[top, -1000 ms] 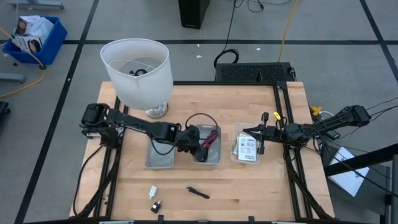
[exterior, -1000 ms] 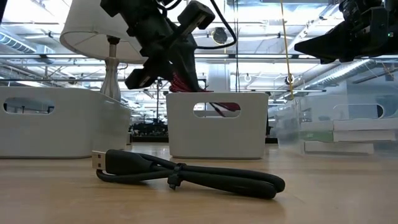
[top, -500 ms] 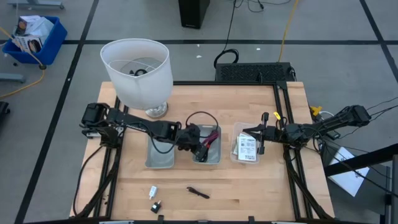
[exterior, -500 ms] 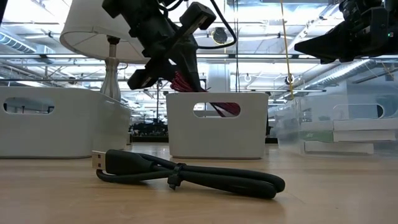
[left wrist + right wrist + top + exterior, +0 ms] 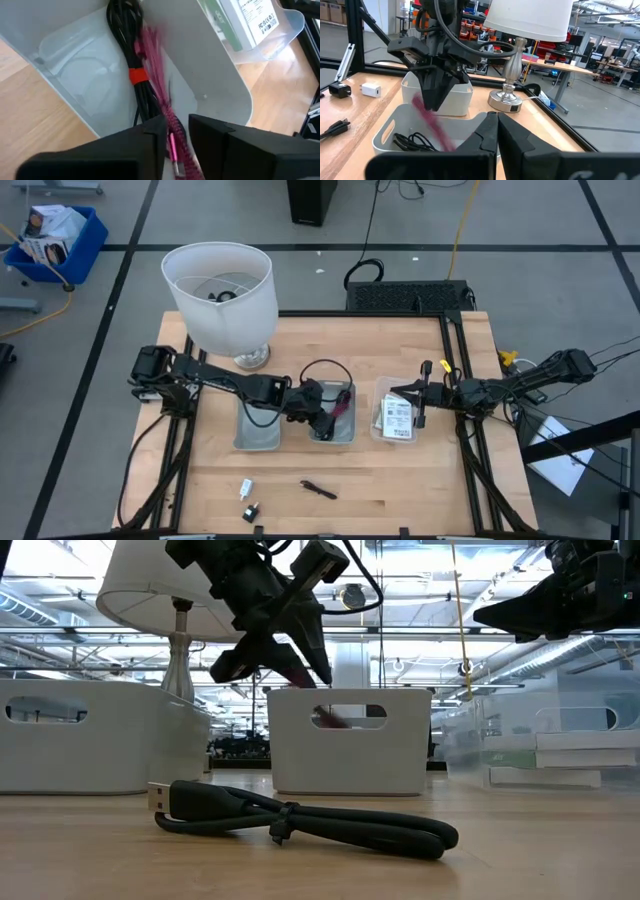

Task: Pick and place items into bin
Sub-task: Put the black pink charger cable into the right gray bin, then put the black charger cable into the right gray bin

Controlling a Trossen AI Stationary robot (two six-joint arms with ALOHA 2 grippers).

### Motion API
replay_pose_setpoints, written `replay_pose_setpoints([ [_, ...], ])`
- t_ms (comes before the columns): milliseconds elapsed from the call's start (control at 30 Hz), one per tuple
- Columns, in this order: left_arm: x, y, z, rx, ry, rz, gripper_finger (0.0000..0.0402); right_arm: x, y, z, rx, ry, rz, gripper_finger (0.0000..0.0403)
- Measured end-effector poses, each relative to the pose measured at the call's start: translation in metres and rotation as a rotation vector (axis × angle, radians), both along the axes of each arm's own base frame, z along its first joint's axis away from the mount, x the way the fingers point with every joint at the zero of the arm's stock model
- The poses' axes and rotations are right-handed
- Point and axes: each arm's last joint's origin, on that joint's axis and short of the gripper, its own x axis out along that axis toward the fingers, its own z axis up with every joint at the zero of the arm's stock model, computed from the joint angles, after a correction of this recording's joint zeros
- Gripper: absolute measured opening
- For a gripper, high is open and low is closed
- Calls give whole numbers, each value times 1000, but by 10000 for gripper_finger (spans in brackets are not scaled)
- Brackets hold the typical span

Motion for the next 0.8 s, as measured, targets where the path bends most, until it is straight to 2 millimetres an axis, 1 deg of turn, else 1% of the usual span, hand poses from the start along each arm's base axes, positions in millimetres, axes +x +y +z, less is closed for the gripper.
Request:
replay_pose_setpoints([
  [200, 0, 0, 0, 9, -1, -5, 128, 0, 0, 0, 0, 0, 0, 4],
  [300, 1, 0, 1, 62, -21, -69, 140, 0, 0, 0, 0, -1, 0, 4],
  [400, 1, -4, 11, 144, -84, -176, 146, 0, 0, 0, -1, 0, 0, 4],
  [433, 1, -7, 18, 169, -123, -211, 146, 0, 0, 0, -1, 0, 0, 4],
  [500, -4, -17, 28, 222, -168, -295, 147, 0, 0, 0, -2, 2, 0, 4],
  [567, -7, -33, 37, 280, -229, -399, 147, 0, 0, -1, -4, 7, 0, 4],
  [600, -11, -43, 38, 317, -233, -466, 147, 0, 0, -1, -6, 8, 0, 4],
  [700, -23, -76, 36, 445, -231, -662, 147, 0, 0, -1, -9, 9, 0, 4],
  [800, -32, -108, 26, 515, -207, -792, 147, 0, 0, -1, -12, 8, 0, 4],
])
